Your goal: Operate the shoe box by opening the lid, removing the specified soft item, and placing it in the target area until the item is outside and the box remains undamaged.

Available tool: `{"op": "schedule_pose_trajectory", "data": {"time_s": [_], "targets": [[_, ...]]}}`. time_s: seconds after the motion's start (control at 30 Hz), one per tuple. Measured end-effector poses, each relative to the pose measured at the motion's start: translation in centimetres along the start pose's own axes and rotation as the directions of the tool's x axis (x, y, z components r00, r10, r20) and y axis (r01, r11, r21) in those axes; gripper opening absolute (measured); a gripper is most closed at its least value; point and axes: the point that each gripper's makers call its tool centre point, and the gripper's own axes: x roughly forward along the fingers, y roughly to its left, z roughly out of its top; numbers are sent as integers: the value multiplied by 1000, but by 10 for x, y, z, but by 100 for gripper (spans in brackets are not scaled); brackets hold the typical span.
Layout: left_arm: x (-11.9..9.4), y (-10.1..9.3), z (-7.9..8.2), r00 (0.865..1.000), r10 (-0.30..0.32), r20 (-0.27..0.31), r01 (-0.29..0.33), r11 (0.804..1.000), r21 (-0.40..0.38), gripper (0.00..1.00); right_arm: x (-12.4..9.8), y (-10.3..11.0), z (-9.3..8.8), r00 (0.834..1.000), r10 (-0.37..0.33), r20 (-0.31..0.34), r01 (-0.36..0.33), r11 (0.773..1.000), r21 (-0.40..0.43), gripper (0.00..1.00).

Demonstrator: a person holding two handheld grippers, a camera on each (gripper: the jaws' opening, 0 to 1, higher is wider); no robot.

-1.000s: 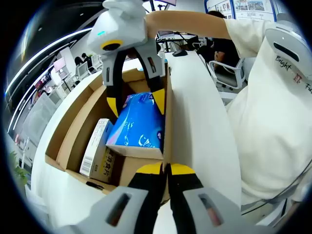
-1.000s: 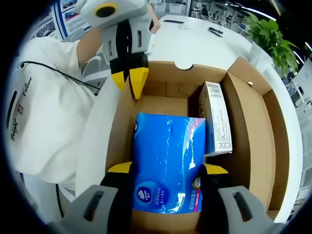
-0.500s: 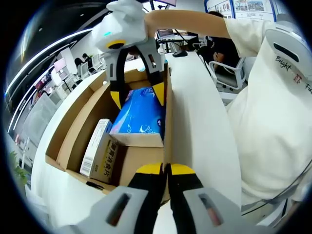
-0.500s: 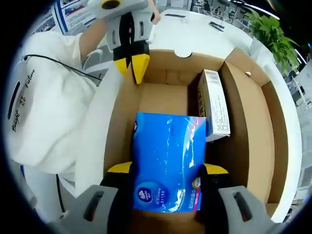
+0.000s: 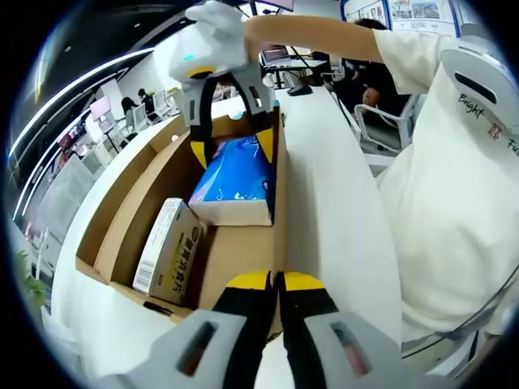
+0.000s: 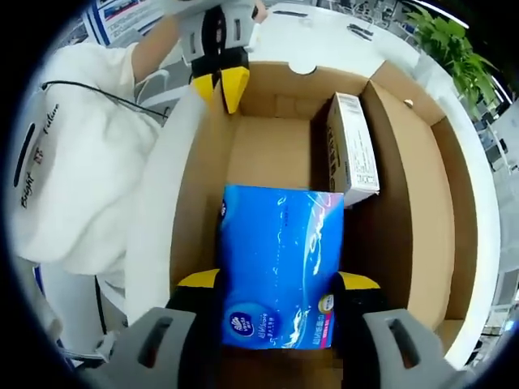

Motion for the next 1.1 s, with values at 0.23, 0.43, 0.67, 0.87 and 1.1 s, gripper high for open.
{"op": "schedule_pose_trajectory", "data": {"time_s": [0.23, 0.43, 0.67, 0.87, 1.1], "targets": [[0, 0, 0, 1000, -1, 0, 1, 1000, -2, 3, 0, -7, -3, 1000, -9, -27, 9, 1000, 14, 56], [0, 1, 0, 1000, 2, 3, -2, 1000, -3, 3, 1, -10, -1, 997, -22, -72, 22, 1000, 2, 58], [0, 2, 0, 1000, 1, 3, -1, 1000, -3, 3, 13, -13, -1, 994, -29, -101, 28, 1000, -12, 64], [0, 2, 1, 1000, -1, 6, 1, 1000, -3, 3, 23, -13, -1, 992, -13, -125, 14, 1000, 7, 67], [0, 1, 0, 1000, -5, 0, 5, 1000, -3, 3, 33, -17, -5, 987, 21, -161, -15, 999, 39, 71]]}}
